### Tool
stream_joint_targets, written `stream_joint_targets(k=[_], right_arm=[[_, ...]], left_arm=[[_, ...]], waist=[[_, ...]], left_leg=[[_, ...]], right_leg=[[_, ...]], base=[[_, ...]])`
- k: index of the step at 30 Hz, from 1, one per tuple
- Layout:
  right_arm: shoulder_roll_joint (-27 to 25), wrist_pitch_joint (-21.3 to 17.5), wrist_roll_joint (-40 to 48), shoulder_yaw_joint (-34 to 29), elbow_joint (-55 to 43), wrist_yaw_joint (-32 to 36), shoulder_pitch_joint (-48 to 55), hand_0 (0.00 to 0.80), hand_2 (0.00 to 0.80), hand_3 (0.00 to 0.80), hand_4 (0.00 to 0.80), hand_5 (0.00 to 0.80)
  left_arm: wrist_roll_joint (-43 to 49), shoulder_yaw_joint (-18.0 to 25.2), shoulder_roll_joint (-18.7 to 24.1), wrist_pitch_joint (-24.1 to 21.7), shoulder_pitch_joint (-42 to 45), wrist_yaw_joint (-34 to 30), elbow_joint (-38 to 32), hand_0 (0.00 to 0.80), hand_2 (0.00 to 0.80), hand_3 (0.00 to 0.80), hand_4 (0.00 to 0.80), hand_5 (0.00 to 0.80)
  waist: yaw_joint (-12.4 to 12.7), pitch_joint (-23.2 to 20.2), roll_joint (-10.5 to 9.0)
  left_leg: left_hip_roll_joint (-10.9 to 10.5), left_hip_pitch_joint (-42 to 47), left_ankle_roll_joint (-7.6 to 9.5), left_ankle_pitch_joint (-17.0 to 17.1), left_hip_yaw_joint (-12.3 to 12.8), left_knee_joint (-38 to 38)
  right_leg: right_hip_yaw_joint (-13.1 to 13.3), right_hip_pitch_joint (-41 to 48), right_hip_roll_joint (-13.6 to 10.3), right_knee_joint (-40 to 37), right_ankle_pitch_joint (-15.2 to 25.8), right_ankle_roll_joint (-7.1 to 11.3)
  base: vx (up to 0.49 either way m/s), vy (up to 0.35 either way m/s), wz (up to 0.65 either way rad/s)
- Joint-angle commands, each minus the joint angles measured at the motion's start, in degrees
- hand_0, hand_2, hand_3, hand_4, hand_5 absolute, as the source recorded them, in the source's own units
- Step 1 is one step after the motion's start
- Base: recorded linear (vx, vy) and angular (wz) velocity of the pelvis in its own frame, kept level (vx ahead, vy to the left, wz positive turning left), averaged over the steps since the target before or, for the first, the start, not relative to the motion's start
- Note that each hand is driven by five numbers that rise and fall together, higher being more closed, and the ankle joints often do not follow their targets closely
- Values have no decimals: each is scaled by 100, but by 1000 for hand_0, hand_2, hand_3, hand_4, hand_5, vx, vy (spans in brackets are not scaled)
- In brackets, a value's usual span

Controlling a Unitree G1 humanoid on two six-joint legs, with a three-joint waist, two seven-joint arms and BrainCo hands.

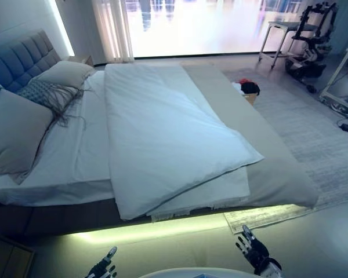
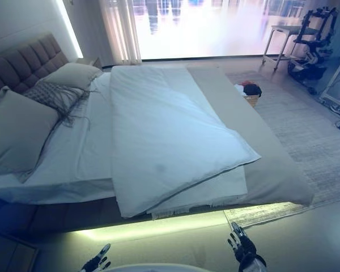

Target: Make the bed neatly

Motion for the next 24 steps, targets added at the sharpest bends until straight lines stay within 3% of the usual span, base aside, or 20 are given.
stream_joint_targets(k=[1, 9, 14, 24], right_arm=[[-108, -166, 16, -360, 457, -183, -479, 0, 0, 0, 0, 0], [-83, -471, 166, -453, 358, -295, -449, 0, 0, 0, 0, 0], [-79, -14, 762, -530, 378, 41, -493, 0, 0, 0, 0, 0], [-42, 466, 1386, -609, 528, 293, -445, 0, 0, 0, 0, 0]], left_arm=[[30, 60, -108, -20, -430, -15, 397, 0, 0, 0, 0, 0], [-18, 123, -76, -3, -439, 231, 393, 0, 0, 0, 0, 0], [32, 83, -102, 83, -456, 226, 428, 0, 0, 0, 0, 0], [176, 53, -128, 125, -441, 263, 470, 0, 0, 0, 0, 0]], waist=[[151, 300, -22], [105, 336, 13], [117, 350, 23], [132, 325, 17]], left_leg=[[-386, 226, 340, -496, -46, 39], [-378, 190, 320, -470, -33, 39], [-374, 168, 307, -476, -39, 39], [-361, 150, 284, -461, -33, 39]], right_leg=[[-143, 128, 142, 92, -46, 62], [-111, 102, 170, 67, -26, 56], [-117, 99, 179, 42, -29, 54], [-139, 101, 207, 23, -22, 53]], base=[[0, 0, 0], [0, 0, 0], [0, 0, 0], [0, 0, 0]])
